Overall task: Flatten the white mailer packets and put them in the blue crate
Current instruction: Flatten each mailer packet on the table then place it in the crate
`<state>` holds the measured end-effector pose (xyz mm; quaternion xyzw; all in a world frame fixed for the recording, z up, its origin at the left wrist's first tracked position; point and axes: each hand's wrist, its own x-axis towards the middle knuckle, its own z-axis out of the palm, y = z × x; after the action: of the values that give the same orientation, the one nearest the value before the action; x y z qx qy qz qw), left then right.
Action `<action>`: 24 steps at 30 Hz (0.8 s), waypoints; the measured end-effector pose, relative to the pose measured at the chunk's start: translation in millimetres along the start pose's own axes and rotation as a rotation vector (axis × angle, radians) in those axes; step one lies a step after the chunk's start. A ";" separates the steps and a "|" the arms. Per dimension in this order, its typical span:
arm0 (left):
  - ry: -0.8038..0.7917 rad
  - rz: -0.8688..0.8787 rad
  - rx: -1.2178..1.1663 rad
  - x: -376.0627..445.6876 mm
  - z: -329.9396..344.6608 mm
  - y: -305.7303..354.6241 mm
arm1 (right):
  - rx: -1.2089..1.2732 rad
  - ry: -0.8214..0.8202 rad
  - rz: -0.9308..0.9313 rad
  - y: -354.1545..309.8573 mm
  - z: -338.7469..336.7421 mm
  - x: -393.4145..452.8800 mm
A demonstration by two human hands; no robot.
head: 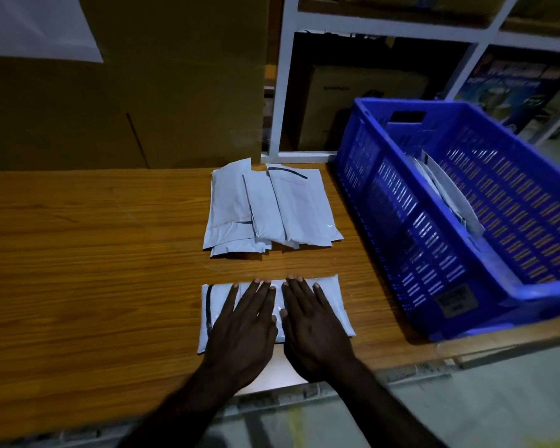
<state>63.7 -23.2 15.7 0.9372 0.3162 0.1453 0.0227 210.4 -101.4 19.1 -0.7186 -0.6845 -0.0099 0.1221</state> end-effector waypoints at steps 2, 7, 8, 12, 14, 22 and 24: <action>-0.001 0.005 0.009 0.1 -1.2 0.4 | 0.000 0.039 -0.010 0.4 3.5 -1.7; -0.024 0.015 0.027 -1.3 -1.2 1.0 | 0.008 0.137 -0.044 1.8 10.2 -3.8; -0.034 0.010 0.026 -1.2 -1.4 1.2 | 0.024 0.117 -0.034 2.0 11.1 -3.7; -0.066 -0.024 0.019 2.0 -1.8 3.3 | 0.145 -0.023 0.035 2.7 4.9 3.7; -0.072 -0.038 0.035 7.0 -4.7 4.5 | 0.221 -0.064 0.059 9.1 -5.4 12.2; -0.091 -0.002 0.054 29.8 -2.2 25.8 | 0.047 0.070 0.077 35.4 -1.7 4.2; -0.087 -0.005 0.046 29.9 -0.1 27.9 | 0.039 0.090 0.077 36.9 4.8 -0.1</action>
<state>102.7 -27.6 27.2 0.9422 0.3204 0.0970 0.0150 246.1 -101.9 8.4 -0.7406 -0.6504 -0.0242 0.1668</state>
